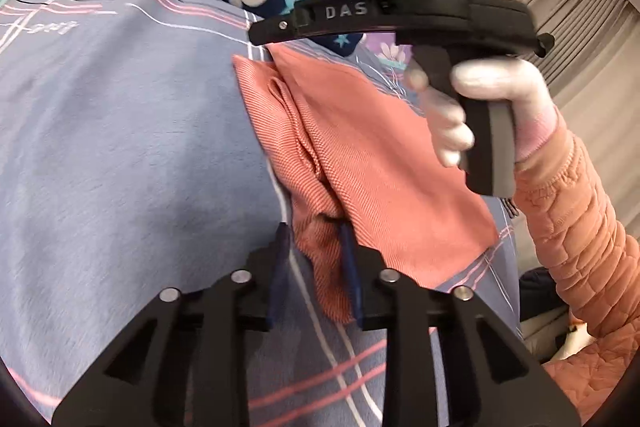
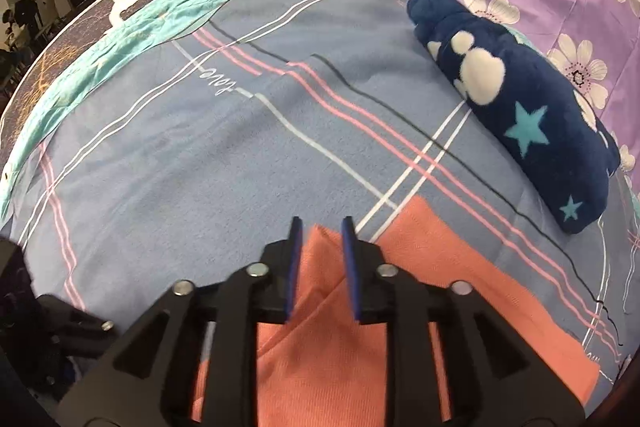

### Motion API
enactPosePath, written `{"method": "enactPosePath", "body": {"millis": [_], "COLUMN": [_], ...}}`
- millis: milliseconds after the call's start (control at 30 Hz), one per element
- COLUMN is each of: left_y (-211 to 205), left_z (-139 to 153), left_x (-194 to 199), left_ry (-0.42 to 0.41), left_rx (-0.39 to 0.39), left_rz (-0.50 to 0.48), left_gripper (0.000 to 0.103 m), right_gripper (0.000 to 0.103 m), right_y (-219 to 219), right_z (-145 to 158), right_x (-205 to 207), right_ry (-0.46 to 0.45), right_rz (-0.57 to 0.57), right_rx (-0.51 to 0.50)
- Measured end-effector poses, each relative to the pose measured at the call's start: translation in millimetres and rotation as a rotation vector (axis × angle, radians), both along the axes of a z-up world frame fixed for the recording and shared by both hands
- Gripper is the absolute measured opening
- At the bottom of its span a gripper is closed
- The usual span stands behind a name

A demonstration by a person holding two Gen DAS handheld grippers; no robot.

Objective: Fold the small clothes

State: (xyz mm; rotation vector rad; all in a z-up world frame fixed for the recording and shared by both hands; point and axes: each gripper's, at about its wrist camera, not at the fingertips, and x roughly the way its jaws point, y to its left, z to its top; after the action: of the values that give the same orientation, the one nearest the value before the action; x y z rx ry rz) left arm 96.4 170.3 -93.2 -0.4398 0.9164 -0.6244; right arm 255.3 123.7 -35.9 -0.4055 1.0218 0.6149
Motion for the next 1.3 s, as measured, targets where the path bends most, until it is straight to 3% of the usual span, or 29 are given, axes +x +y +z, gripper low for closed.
{"method": "enactPosePath", "body": {"millis": [33, 100, 200, 267, 333, 467, 533, 633, 767, 867, 900, 933, 967, 1167, 1300], "left_y": [0, 1, 11, 21, 34, 30, 10, -16, -22, -12, -11, -16, -16, -9, -11], "left_z": [-2, -4, -3, 0, 4, 23, 30, 28, 19, 15, 14, 15, 15, 30, 25], "left_x": [3, 7, -5, -15, -25, -50, -57, -58, -47, -42, -41, -36, -36, -48, -52], "left_ry": [0.0, 0.009, 0.021, 0.003, -0.015, -0.119, -0.167, -0.176, -0.132, -0.111, -0.105, -0.098, -0.096, -0.129, -0.101], "left_rx": [0.014, 0.078, 0.095, 0.131, 0.086, -0.001, 0.04, 0.146, 0.156, 0.121, 0.118, 0.12, 0.126, 0.129, 0.194], "left_rz": [0.009, 0.043, 0.097, 0.149, 0.162, 0.038, -0.035, -0.101, -0.105, -0.087, -0.084, -0.08, -0.074, -0.075, -0.078], "left_gripper": [0.026, 0.007, 0.001, 0.001, 0.001, 0.003, 0.012, 0.024, 0.024, 0.019, 0.012, 0.004, 0.003, 0.002, 0.002], "right_gripper": [0.028, 0.029, 0.027, 0.027, 0.028, 0.032, 0.034, 0.034, 0.039, 0.042, 0.037, 0.022, 0.002, 0.002, 0.002], "right_y": [2, 7, 14, 11, 2, -13, -23, -35, -27, -14, -11, -9, -9, -8, 5], "right_z": [-4, -14, -38, -34, -22, -4, -1, -4, -8, -21, -27, -34, -37, 6, -2], "right_x": [-4, -8, -12, -20, -28, -32, -15, 11, 28, 36, 39, 44, 46, 28, 30], "right_ry": [0.007, 0.017, -0.012, -0.077, -0.101, -0.155, -0.122, -0.038, -0.017, -0.015, -0.003, 0.008, 0.003, -0.106, -0.092], "right_rz": [0.015, 0.039, 0.041, 0.039, 0.024, 0.019, -0.043, -0.151, -0.203, -0.219, -0.226, -0.234, -0.241, -0.204, -0.15], "right_rx": [-0.008, -0.033, -0.135, -0.129, -0.077, -0.103, -0.112, -0.082, -0.057, -0.13, -0.149, -0.165, -0.177, -0.045, -0.05]}}
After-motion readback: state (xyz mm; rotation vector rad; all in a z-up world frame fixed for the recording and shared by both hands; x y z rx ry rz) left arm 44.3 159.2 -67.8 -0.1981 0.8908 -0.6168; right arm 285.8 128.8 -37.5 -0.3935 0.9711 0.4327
